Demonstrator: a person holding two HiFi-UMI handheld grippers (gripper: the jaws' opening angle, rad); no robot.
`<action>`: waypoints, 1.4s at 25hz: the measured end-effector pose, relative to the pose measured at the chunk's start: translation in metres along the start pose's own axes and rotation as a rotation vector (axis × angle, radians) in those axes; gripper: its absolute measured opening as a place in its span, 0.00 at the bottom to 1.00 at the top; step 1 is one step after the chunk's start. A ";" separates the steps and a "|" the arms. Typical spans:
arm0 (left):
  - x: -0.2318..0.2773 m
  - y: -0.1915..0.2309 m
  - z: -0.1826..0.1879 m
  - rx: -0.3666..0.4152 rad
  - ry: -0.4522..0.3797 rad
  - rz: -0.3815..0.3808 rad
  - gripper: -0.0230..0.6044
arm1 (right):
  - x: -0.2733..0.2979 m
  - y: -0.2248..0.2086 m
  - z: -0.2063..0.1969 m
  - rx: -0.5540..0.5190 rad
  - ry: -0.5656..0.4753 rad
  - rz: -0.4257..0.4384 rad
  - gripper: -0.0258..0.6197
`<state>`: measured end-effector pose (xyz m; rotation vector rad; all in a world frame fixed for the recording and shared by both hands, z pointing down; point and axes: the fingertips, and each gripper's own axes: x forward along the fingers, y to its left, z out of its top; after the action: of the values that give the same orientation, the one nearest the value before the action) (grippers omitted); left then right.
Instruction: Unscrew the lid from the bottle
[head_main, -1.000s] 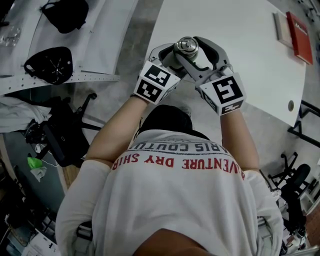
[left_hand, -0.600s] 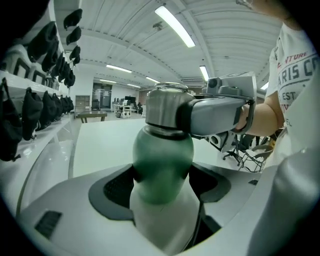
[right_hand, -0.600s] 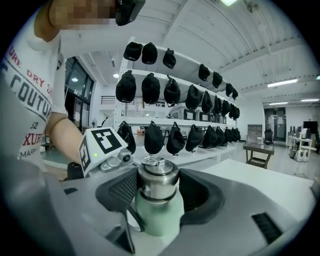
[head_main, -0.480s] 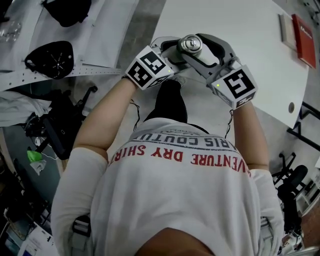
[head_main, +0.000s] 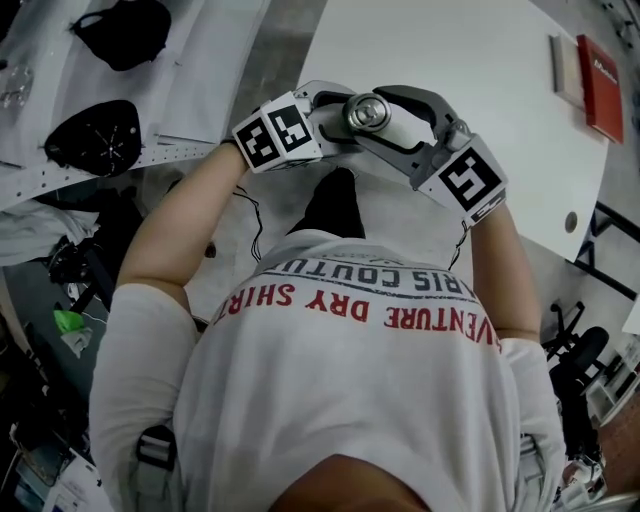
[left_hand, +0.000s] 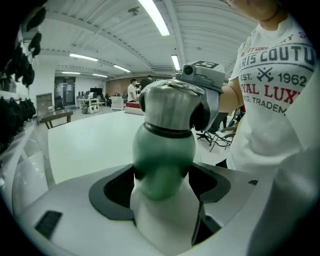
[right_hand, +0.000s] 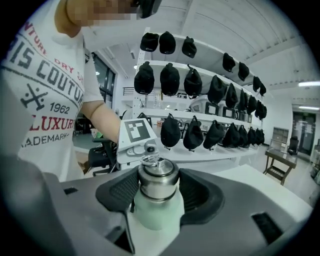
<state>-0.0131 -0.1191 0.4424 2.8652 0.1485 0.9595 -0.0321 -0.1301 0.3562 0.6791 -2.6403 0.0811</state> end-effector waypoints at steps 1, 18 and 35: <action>0.000 0.000 0.000 0.013 0.010 -0.018 0.60 | 0.000 0.000 -0.001 -0.014 0.006 0.012 0.44; 0.001 -0.002 -0.001 0.160 0.095 -0.262 0.60 | 0.001 0.002 0.005 -0.092 -0.003 0.189 0.44; -0.041 0.007 0.028 0.023 -0.109 -0.068 0.60 | -0.010 -0.002 0.025 -0.008 -0.095 0.070 0.44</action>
<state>-0.0286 -0.1334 0.3968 2.9039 0.2465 0.7923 -0.0325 -0.1315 0.3293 0.6023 -2.7542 0.0599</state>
